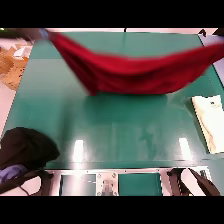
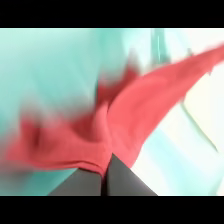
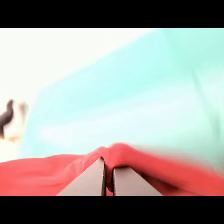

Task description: Fold the shirts.

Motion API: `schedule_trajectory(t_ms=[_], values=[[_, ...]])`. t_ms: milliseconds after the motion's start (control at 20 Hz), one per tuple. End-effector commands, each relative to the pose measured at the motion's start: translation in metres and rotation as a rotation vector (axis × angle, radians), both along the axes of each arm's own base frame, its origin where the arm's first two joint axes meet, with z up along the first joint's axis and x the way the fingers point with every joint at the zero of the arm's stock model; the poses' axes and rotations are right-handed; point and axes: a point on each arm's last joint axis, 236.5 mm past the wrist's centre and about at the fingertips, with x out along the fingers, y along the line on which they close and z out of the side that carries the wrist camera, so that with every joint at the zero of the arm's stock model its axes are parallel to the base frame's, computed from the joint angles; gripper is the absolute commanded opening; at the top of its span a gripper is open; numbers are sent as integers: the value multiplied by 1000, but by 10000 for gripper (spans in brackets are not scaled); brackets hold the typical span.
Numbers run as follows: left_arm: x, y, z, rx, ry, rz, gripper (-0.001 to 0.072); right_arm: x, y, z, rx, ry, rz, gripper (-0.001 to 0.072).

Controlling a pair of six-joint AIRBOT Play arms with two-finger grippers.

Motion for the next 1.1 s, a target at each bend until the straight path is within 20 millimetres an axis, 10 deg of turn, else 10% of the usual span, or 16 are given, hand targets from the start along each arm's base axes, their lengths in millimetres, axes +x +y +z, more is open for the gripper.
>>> schedule_trajectory(t_ms=[0, 100, 250, 500, 700, 1050], values=[[-120, 7, 184, -64, -571, 167, 19, -76, 42, 144, -145, -366, -44, 24], [-175, 26, 229, -63, -765, 301, 19, -112, 58, 191, -202, -499, -114, 24], [-207, 47, 234, -19, -795, 424, 19, -142, 64, 221, -292, -584, -221, 24], [-140, 68, 169, 102, -546, 477, 19, -111, 25, 192, -242, -470, -274, 24], [-41, 71, 55, 119, -199, 426, 20, -41, -26, 98, -136, -260, -225, 24], [110, 22, -198, 123, 281, 269, 20, 124, -52, -150, 15, 137, -105, 24]])
